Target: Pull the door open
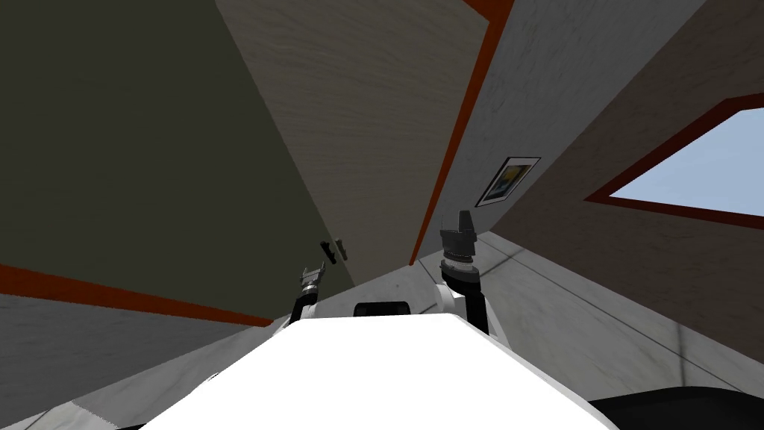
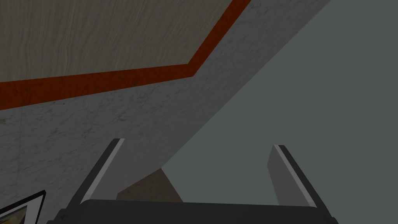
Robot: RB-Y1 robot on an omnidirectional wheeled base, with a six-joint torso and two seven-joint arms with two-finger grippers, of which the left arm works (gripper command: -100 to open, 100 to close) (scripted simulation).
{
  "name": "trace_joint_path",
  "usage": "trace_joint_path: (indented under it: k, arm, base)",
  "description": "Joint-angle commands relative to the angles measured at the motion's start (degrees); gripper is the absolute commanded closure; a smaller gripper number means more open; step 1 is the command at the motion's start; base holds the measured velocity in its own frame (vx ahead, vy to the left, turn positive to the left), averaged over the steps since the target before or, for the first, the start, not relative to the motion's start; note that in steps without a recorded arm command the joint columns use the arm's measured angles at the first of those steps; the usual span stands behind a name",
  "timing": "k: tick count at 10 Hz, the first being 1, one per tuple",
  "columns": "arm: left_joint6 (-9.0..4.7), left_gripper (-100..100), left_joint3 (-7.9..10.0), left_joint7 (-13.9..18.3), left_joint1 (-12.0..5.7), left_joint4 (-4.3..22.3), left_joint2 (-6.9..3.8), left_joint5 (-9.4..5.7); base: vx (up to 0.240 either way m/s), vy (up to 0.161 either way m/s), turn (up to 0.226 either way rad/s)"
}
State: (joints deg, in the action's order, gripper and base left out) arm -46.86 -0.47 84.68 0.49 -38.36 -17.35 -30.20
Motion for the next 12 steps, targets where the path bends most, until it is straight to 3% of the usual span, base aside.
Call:
trace_joint_path:
  k: [1, 2, 3, 4, 9, 12]
  arm:
    - [-0.31, -100, -0.66, 0.01, -1.51, 0.09, 0.86, 0.35]
    - [-0.31, -100, -0.87, 0.03, -1.88, -0.11, 1.08, 0.46]
    - [0.23, -100, -0.58, -0.55, -1.17, -1.05, 1.17, 0.31]
    - [0.23, 100, -0.58, -0.55, -1.17, -1.05, 1.17, 0.31]
    - [0.23, 100, -0.58, -0.55, -1.17, -1.05, 1.17, 0.31]
    - [0.44, 100, -0.44, -0.49, 0.13, -0.38, 0.94, 0.19]
  base:
    - [0.197, -0.038, -0.149]
    - [0.174, 0.001, -0.039]
    - [0.071, 0.009, -0.008]
    - [-0.007, -0.01, -0.017]
    - [-0.011, -0.009, -0.01]
    - [-0.104, -0.01, 0.033]
